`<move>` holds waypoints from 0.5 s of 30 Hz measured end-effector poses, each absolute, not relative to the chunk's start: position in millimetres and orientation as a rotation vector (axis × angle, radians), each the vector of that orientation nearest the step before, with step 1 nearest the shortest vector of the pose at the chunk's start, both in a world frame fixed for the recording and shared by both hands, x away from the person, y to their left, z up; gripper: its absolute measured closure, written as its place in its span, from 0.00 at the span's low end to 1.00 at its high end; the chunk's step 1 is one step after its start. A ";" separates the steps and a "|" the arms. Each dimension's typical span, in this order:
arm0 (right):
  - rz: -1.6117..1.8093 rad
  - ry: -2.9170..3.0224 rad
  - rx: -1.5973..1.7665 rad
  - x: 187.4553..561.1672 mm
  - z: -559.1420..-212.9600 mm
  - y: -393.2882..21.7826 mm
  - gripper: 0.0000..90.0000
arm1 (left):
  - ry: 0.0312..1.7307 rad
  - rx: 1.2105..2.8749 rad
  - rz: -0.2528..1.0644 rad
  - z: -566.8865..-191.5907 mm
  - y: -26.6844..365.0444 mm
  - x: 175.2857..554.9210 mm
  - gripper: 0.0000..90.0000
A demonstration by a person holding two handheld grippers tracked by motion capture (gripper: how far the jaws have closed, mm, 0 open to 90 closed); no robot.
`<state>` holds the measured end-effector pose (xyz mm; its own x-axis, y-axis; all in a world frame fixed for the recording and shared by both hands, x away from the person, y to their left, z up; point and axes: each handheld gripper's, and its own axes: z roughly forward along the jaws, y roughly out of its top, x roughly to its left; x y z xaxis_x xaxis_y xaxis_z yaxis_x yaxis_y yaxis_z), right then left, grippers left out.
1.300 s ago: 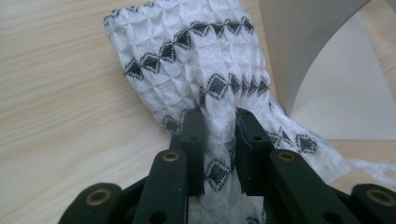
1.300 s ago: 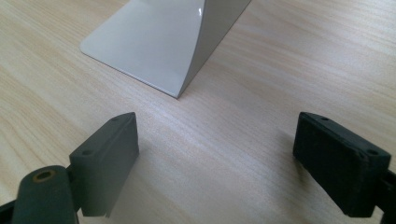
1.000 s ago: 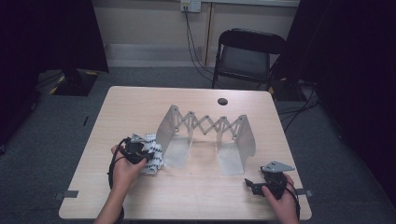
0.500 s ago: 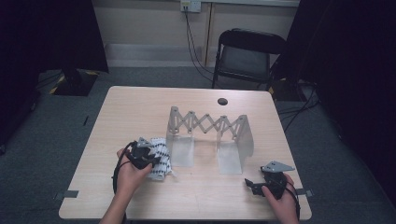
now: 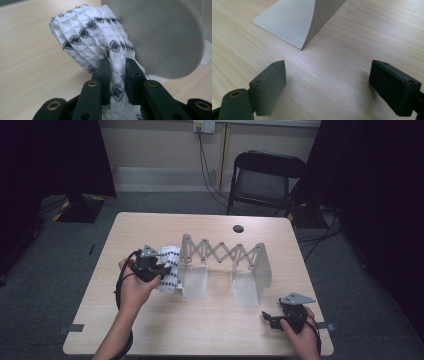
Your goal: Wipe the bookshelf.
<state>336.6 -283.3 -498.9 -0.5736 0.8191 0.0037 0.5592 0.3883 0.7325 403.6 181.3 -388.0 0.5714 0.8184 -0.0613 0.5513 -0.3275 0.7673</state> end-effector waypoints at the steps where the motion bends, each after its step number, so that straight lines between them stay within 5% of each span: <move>1: 1.002 2.293 1.196 336.6 -498.9 -283.3 0.15 | 1.093 2.025 0.436 -388.0 181.3 403.6 0.85; 15: 1.002 2.293 1.196 336.6 -498.9 -283.3 0.15 | 1.070 1.985 0.496 -366.6 185.2 410.6 0.85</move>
